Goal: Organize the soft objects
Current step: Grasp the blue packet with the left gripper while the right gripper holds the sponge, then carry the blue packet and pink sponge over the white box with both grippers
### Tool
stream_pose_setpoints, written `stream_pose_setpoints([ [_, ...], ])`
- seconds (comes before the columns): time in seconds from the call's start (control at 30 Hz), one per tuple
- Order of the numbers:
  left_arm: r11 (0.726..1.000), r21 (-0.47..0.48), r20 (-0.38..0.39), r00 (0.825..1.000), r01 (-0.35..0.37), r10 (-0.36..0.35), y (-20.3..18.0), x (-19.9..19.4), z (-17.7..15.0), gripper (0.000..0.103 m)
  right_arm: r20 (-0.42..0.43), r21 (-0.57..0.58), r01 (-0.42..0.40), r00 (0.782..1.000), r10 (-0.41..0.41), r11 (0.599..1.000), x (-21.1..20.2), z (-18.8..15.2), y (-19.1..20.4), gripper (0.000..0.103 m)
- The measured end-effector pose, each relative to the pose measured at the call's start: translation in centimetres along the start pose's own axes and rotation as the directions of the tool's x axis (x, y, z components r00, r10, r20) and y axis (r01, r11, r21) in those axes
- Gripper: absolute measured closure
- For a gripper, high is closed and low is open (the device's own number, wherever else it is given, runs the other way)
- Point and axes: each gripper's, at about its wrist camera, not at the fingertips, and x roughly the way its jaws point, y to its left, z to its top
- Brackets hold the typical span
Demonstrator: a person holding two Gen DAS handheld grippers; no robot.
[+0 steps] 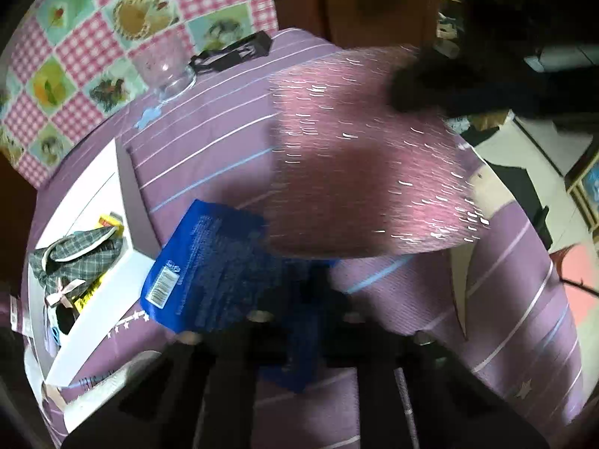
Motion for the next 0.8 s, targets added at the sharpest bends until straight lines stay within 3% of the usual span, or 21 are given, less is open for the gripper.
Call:
stream_pose_setpoints([
  [0.07, 1.0, -0.016, 0.006, 1.0, 0.003, -0.003, 0.2, 0.0, 0.0, 0.1, 0.004, -0.005, 0.009, 1.0, -0.009, 1.0, -0.1, -0.1, 0.2, 0.089],
  [0.27, 0.984, -0.142, 0.017, 0.994, 0.109, -0.108, 3.1, -0.6, -0.2, 0.101, 0.015, 0.016, 0.018, 1.0, -0.019, 1.0, -0.5, 0.0, -0.3, 0.089],
  [0.5, 0.969, -0.174, 0.117, 0.981, 0.177, -0.158, 4.3, -4.2, -0.3, 0.101, 0.03, -0.004, -0.013, 0.999, 0.014, 1.0, -1.3, -0.1, 0.4, 0.089],
  [0.67, 0.957, -0.196, 0.186, 0.966, 0.216, -0.18, 6.0, -6.5, -0.7, 0.101, 0.052, -0.03, -0.013, 0.999, 0.015, 0.999, -2.0, -0.4, 1.5, 0.089],
  [0.8, 0.92, -0.254, 0.234, 0.942, 0.297, -0.239, 8.3, -7.3, -1.4, 0.101, 0.052, -0.051, -0.006, 0.999, 0.009, 0.999, -2.0, -0.5, 2.3, 0.089],
])
